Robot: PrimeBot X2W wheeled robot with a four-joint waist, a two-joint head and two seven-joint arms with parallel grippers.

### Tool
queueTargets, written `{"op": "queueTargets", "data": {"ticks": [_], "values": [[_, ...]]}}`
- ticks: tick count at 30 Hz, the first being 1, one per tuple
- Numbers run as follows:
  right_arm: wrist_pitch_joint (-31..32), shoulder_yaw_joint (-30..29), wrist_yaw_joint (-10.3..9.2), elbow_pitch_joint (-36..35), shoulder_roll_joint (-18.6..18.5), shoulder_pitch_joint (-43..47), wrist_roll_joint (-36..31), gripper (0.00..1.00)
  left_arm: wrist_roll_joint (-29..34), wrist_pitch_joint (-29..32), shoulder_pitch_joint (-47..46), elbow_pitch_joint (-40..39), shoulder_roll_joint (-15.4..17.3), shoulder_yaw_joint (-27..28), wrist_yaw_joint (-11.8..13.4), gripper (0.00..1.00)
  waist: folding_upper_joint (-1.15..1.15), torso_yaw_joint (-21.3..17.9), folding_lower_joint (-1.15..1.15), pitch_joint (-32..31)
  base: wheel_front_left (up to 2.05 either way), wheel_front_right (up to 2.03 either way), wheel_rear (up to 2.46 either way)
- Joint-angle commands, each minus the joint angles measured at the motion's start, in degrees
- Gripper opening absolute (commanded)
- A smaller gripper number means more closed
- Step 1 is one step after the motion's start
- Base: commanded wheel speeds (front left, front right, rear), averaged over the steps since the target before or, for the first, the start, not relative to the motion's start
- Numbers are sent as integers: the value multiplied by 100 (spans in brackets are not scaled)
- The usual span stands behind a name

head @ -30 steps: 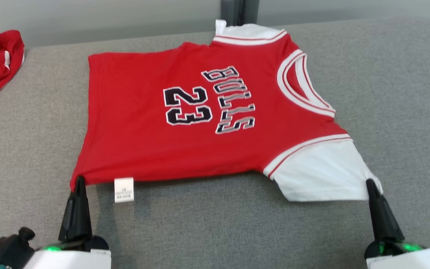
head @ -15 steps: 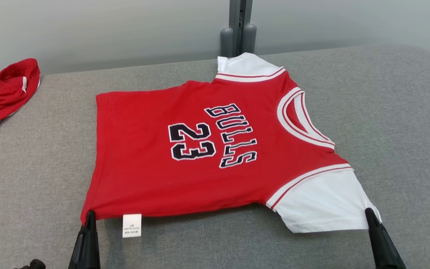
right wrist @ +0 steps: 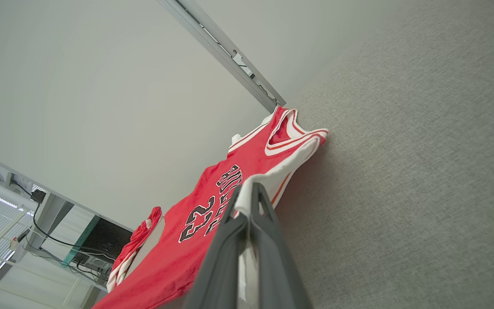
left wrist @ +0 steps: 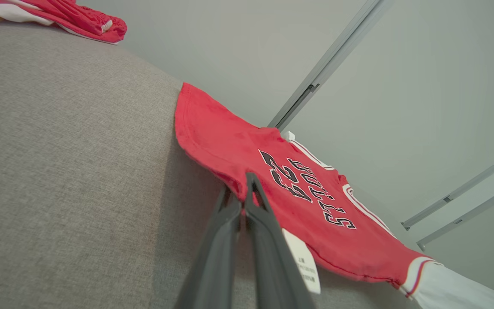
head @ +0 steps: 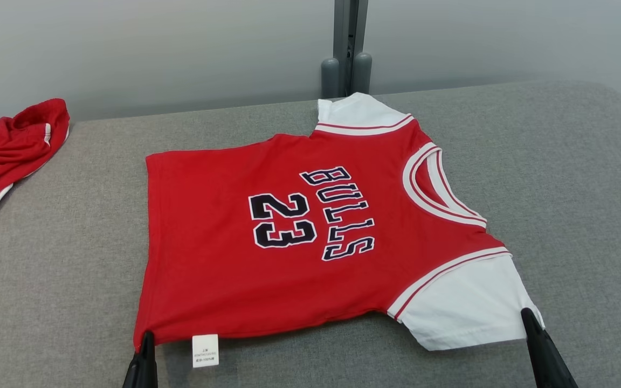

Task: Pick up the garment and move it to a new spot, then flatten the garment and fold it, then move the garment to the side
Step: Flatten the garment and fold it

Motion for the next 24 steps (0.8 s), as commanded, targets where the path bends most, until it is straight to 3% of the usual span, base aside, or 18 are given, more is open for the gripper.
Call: {"op": "queueTargets", "data": {"ticks": [1,11,24], "values": [[6,-5,3,11,-9,-31,2,0,-37,-27,-54,13,13,0,-22,0,0,7,0,-20,0,0,0],[-4,8,3,212,0,-161,41,0,-68,31,-134,175,52,-49,-45,0,0,29,0,-53,0,0,0],[16,-27,3,1219,43,-1068,154,0,-392,241,-1041,1034,78,-27,-93,0,0,33,0,122,0,0,0]]}}
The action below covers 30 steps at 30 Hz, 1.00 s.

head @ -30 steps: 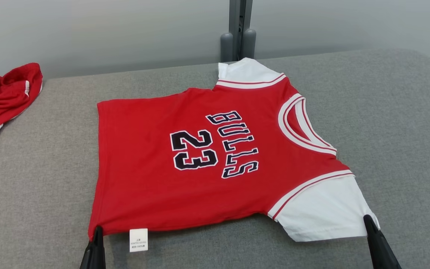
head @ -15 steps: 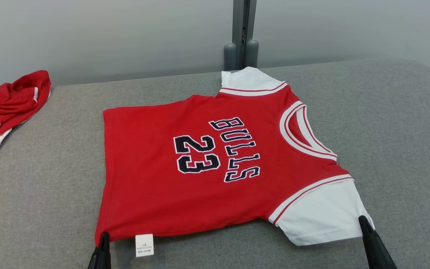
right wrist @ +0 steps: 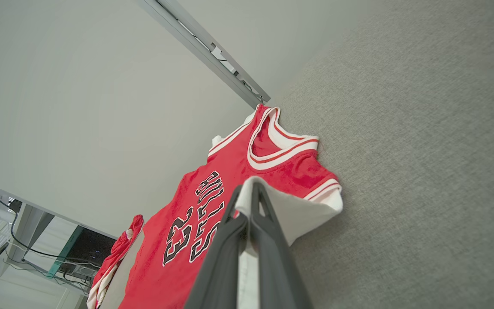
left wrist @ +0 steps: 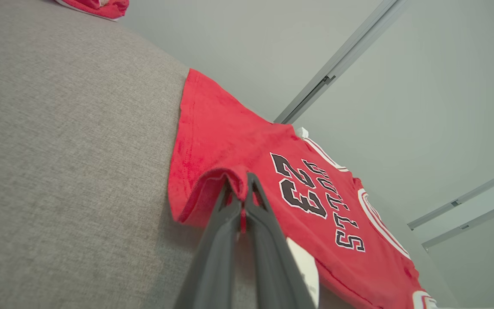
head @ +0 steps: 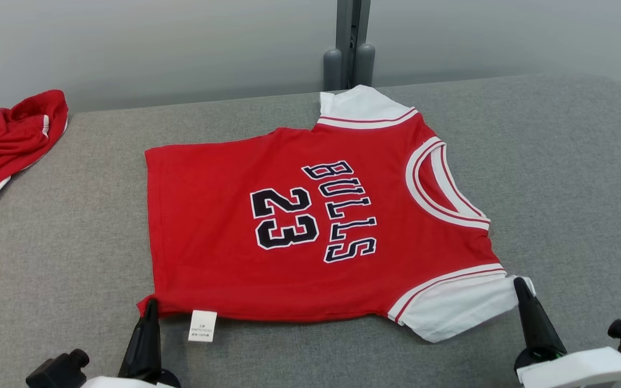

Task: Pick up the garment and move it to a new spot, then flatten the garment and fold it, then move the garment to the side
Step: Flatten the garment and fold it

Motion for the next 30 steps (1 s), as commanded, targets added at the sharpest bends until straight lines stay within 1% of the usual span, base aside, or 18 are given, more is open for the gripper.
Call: {"op": "queueTargets", "data": {"ticks": [1,12,17,25,30], "values": [[-7,11,3,86,-14,-172,-20,0,-56,-10,-190,90,7,-9,-31,0,0,13,0,48,0,0,0],[-173,73,3,1081,47,-1726,-189,0,142,-151,-1639,1234,31,-76,-93,0,0,115,0,518,0,0,0],[-264,-6,3,1790,74,-2469,-352,0,354,-227,-2116,1694,44,-140,-113,0,0,134,0,757,0,0,0],[-299,84,3,2812,118,-3336,-548,0,427,-269,-2479,2102,12,-93,-160,0,0,191,0,985,0,0,0],[-291,172,3,3457,141,-3814,-666,0,515,-270,-2539,2086,-22,70,-180,0,0,222,0,1057,0,0,0]]}}
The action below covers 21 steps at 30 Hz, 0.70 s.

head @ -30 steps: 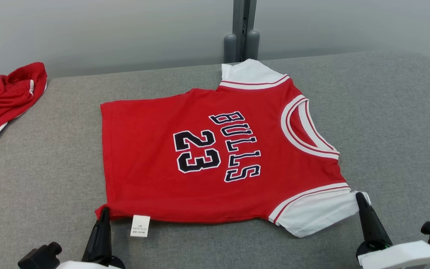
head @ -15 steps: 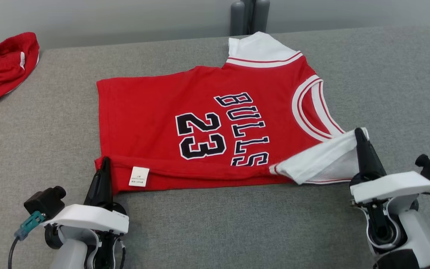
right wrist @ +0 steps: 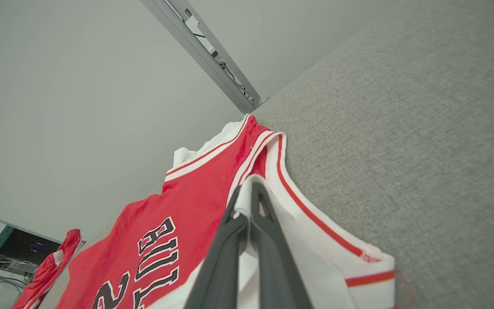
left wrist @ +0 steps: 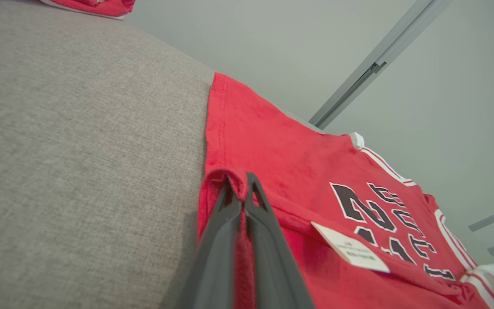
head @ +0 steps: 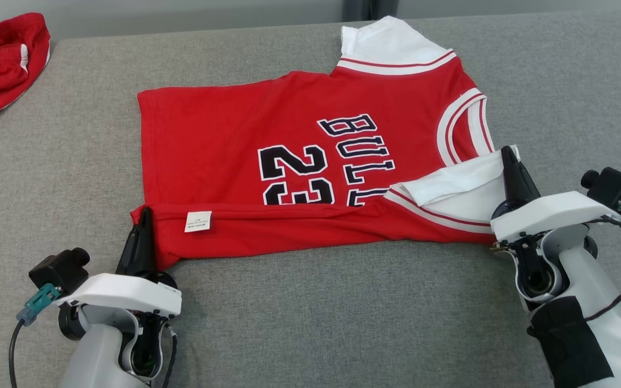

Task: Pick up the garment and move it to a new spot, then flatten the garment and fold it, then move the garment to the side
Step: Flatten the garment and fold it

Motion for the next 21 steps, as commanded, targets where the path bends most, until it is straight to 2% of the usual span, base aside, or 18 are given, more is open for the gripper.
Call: {"op": "queueTargets", "data": {"ticks": [1,5,6,7,9,10,11,12,13,14,21], "values": [[11,29,3,193,-12,-185,-71,0,66,-26,-93,-11,-2,42,-36,0,0,17,0,18,0,0,0],[87,56,3,773,-8,-605,-210,0,158,-26,-151,22,-22,-1,-35,0,0,37,0,35,0,0,0],[91,48,3,906,-4,-710,-229,0,197,-27,-160,12,-25,-9,-36,11,0,40,0,39,0,0,0],[130,36,3,1060,-5,-808,-252,1,226,-27,-162,-10,-26,-6,-38,35,0,42,0,44,0,0,0],[165,21,3,1322,12,-1024,-268,35,267,-27,-151,-46,-35,25,-39,100,0,49,0,55,0,0,0],[180,12,3,1446,16,-1124,-268,46,286,-27,-148,-70,-39,47,-40,100,0,53,0,62,0,0,0],[207,11,3,1559,27,-1220,-258,73,305,-27,-140,-102,-46,62,-41,100,0,61,0,68,0,0,0],[207,11,3,1559,27,-1220,-258,73,305,-27,-140,-102,-46,62,-41,100,0,61,0,68,0,0,0],[237,13,3,1673,38,-1309,-229,91,317,-27,-122,-137,-51,81,-42,100,0,71,0,74,0,0,0],[284,15,3,1790,47,-1389,-207,100,342,-27,-93,-173,-56,92,-43,100,0,84,0,79,0,0,0],[269,124,3,2245,74,-1833,-94,100,334,-27,125,-497,-96,107,-46,100,0,199,0,110,0,0,0]]}}
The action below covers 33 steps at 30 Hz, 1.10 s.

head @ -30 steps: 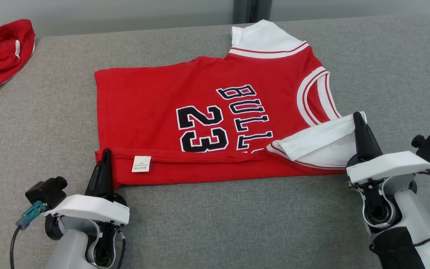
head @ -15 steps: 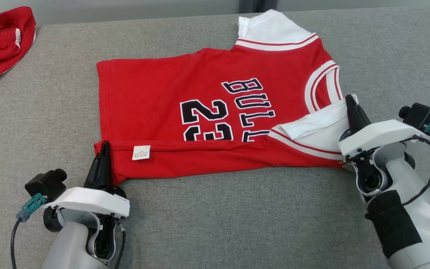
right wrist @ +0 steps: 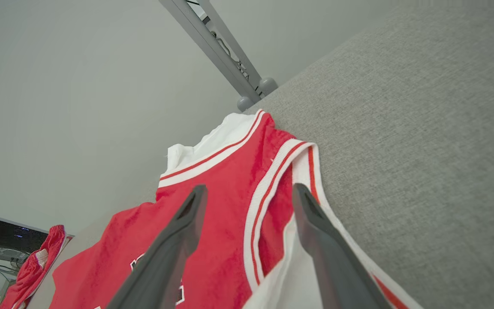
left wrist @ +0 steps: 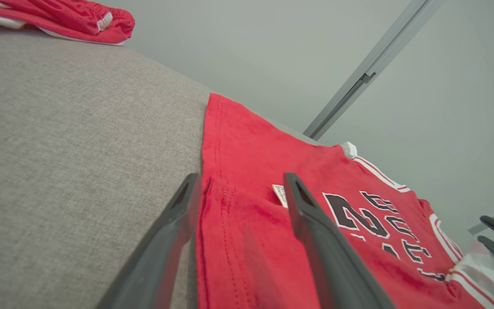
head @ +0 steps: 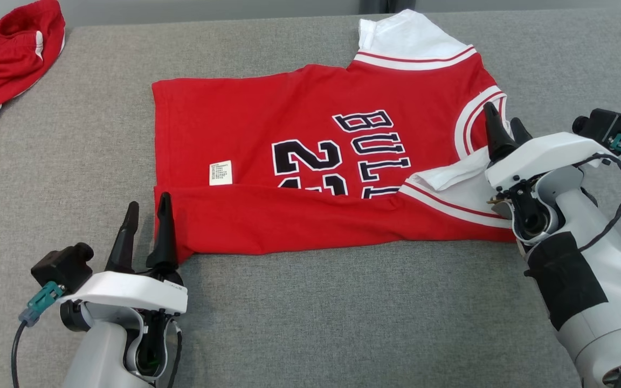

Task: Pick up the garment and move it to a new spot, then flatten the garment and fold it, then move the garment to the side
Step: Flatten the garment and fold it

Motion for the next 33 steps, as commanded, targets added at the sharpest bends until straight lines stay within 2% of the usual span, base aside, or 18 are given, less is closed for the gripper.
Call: {"op": "queueTargets", "data": {"ticks": [1,6,14,17,20,27,33], "values": [[-64,16,3,7,-16,-79,35,100,4,-25,61,-50,17,17,-29,100,0,13,0,-2,0,0,0],[-481,221,3,-116,-16,-188,-20,100,71,-25,316,-263,9,71,-29,100,0,19,0,-64,0,0,0],[-790,539,3,-854,-370,359,-429,100,86,164,700,-234,63,-56,15,100,0,-74,0,-303,0,0,0],[-794,397,3,-1395,-561,779,-752,100,32,369,860,-248,122,-64,82,100,0,-106,0,-397,0,0,0],[-793,103,3,-1999,-597,1345,-1093,100,-31,597,974,-302,147,-58,161,100,0,-133,0,-479,0,0,0],[-792,-452,3,-3121,-384,2575,-1492,100,-168,939,1054,-379,184,23,403,100,0,-259,0,-540,0,0,0],[-769,-688,3,-3642,-233,3172,-1588,100,-169,1139,959,-255,221,8,558,100,0,-390,0,-502,0,0,0]]}}
